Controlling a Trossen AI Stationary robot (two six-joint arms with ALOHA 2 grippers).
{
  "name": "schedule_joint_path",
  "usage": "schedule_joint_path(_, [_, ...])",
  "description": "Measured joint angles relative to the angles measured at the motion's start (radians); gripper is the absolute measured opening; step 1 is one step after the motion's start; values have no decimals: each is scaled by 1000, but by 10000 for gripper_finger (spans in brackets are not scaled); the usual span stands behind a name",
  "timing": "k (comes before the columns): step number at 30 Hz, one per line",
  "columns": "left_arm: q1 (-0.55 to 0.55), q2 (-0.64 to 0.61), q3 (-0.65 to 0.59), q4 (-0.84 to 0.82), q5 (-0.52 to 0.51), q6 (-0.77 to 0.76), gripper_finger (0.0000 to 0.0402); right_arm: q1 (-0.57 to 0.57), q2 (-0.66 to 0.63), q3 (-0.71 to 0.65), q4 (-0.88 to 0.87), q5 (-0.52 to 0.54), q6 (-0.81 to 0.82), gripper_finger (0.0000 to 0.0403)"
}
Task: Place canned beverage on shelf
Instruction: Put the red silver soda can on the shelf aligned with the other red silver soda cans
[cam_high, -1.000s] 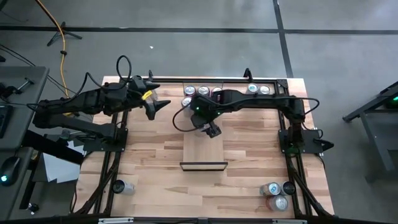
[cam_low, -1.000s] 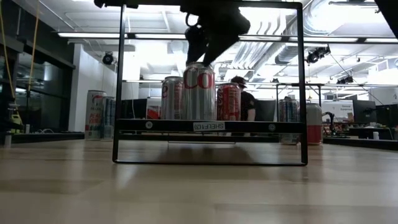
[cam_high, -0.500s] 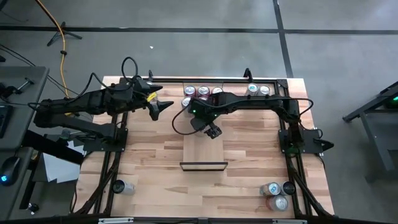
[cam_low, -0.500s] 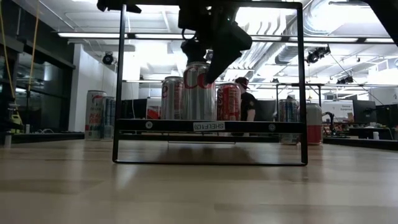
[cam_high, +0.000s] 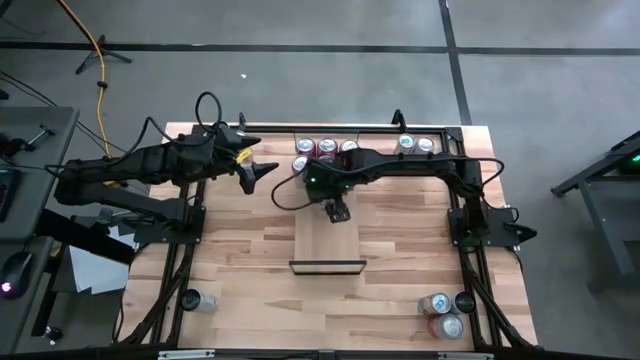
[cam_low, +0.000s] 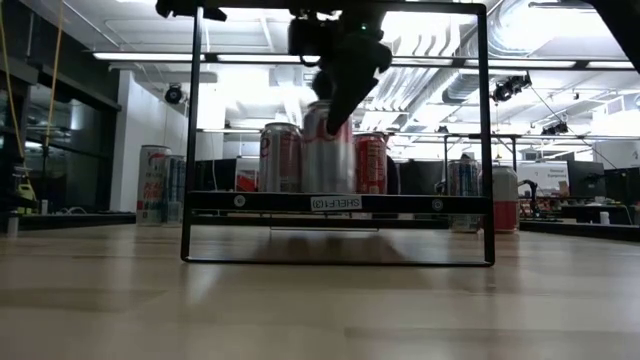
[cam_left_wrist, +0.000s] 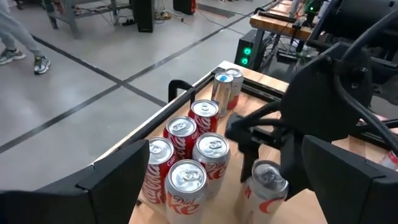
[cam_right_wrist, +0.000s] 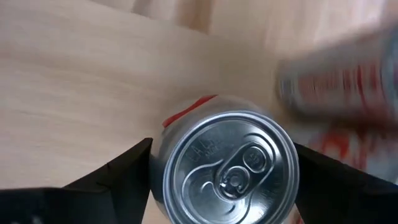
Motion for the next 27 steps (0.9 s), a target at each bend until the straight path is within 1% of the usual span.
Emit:
schedule_joint_path(5, [0, -1, 0, 1, -34, 30, 365, 0, -16, 2, -156, 71, 239, 298])
schedule_joint_path(11, [0, -2, 0, 2, -81, 71, 365, -24, -40, -6, -226, 196, 466, 297])
schedule_joint_path(13, [0, -2, 0, 1, -83, 78, 365, -50, -46, -5, -235, 205, 531, 297])
schedule_joint_path(16, [0, -2, 0, 1, -83, 78, 365, -89, -47, -5, -250, 206, 582, 297])
schedule_joint_path(18, [0, -2, 0, 1, -83, 79, 365, -115, -56, -5, -230, 206, 606, 297])
schedule_joint_path(21, [0, -2, 0, 1, -83, 79, 365, -144, -85, -5, -235, 206, 622, 297])
schedule_joint_path(24, [0, -2, 0, -1, -86, 80, 365, -168, -111, -4, -225, 207, 672, 297])
schedule_joint_path(27, [0, -2, 0, -1, -106, 81, 365, -171, -139, -4, -243, 245, 727, 297])
